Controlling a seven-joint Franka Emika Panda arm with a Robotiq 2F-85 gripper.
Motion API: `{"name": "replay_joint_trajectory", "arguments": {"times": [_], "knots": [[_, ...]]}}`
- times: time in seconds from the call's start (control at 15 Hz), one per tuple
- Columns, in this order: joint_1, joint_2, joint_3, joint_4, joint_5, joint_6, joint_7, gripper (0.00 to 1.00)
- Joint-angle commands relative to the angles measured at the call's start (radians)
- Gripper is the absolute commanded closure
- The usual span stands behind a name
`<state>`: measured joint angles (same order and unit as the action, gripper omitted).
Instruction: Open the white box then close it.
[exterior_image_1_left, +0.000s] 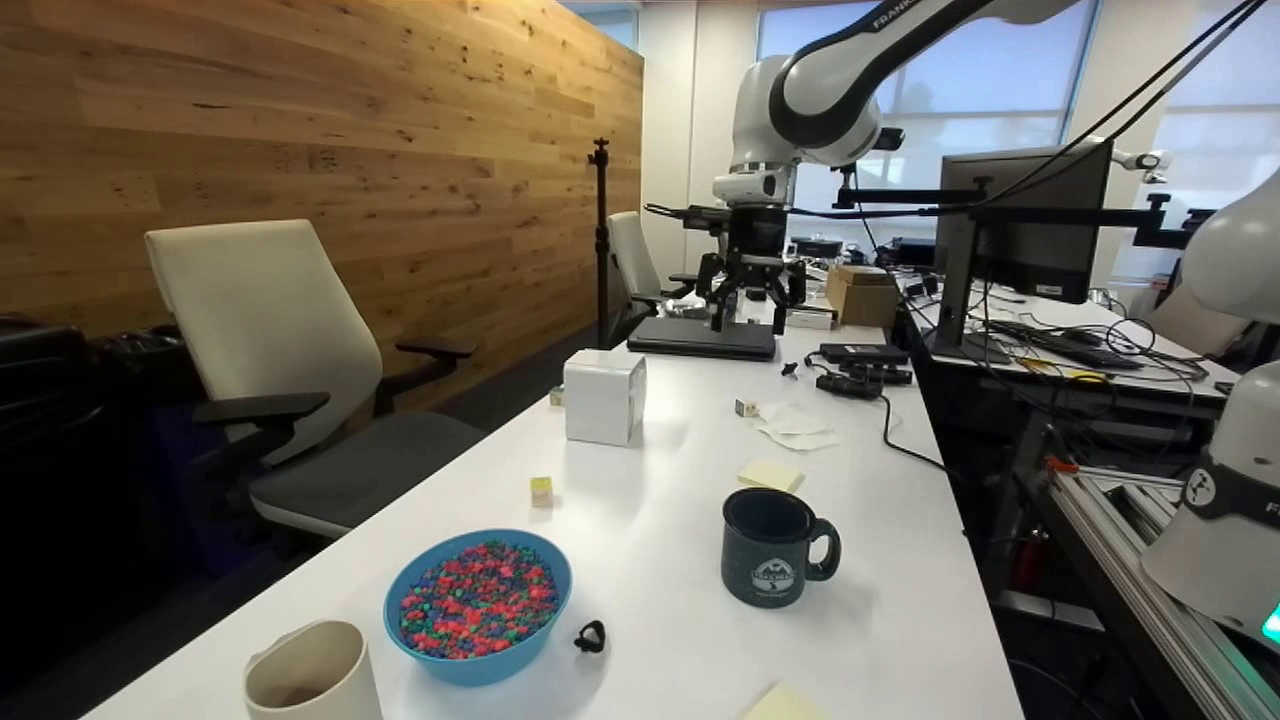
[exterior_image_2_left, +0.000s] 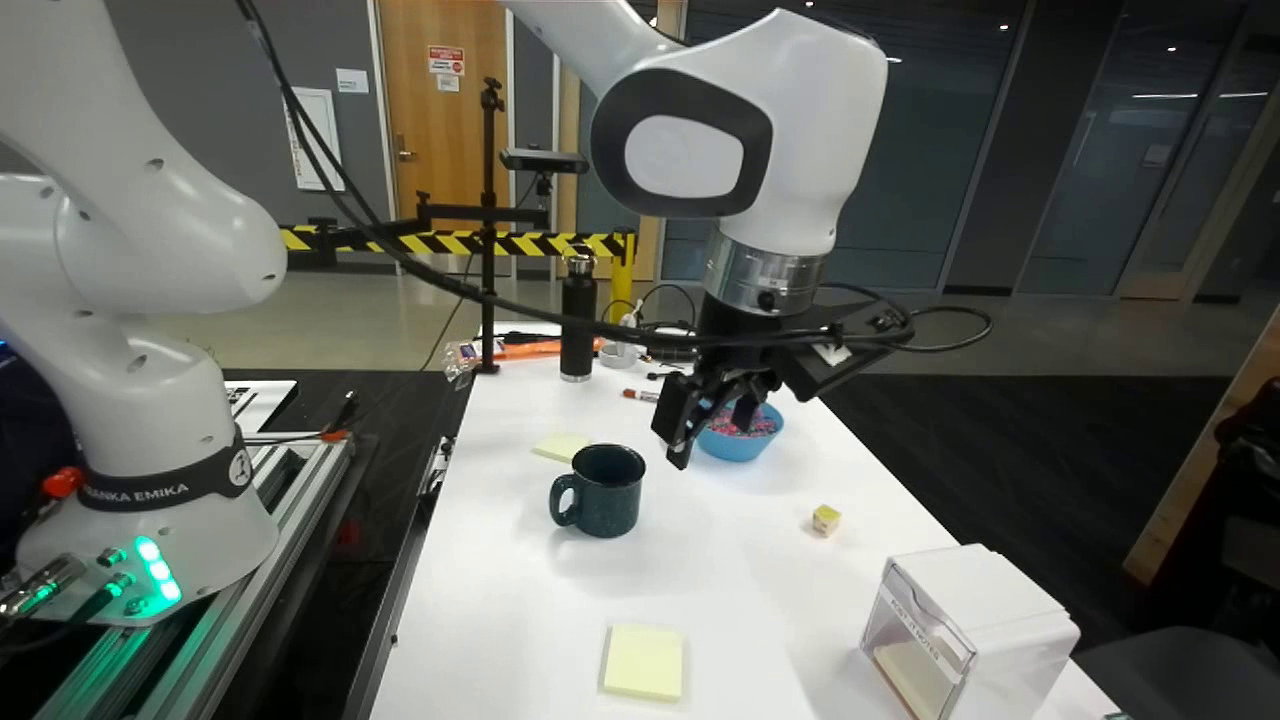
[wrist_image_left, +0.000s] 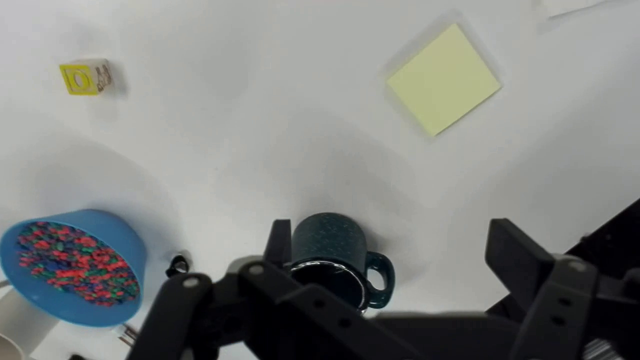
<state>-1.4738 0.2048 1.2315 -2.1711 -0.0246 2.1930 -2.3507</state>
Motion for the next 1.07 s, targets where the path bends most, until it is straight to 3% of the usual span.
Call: {"name": "replay_joint_trajectory", "arguments": {"times": [0.0, 0.2, 0.4, 0.6, 0.8, 1.0], "knots": [[0.119, -0.133, -0.116, 0.005, 0.079, -0.073, -0.170, 0.00], [0.295, -0.176, -0.273, 0.008, 0.136, -0.132, -0.238, 0.00], [0.517, -0.207, -0.472, 0.016, 0.163, -0.232, -0.282, 0.00], [0.760, -0.220, -0.694, 0.033, 0.109, -0.335, -0.328, 0.00], [1.002, -0.232, -0.919, 0.044, 0.045, -0.365, -0.382, 0.00], [1.182, -0.235, -1.068, 0.052, -0.008, -0.344, -0.396, 0.00]]}}
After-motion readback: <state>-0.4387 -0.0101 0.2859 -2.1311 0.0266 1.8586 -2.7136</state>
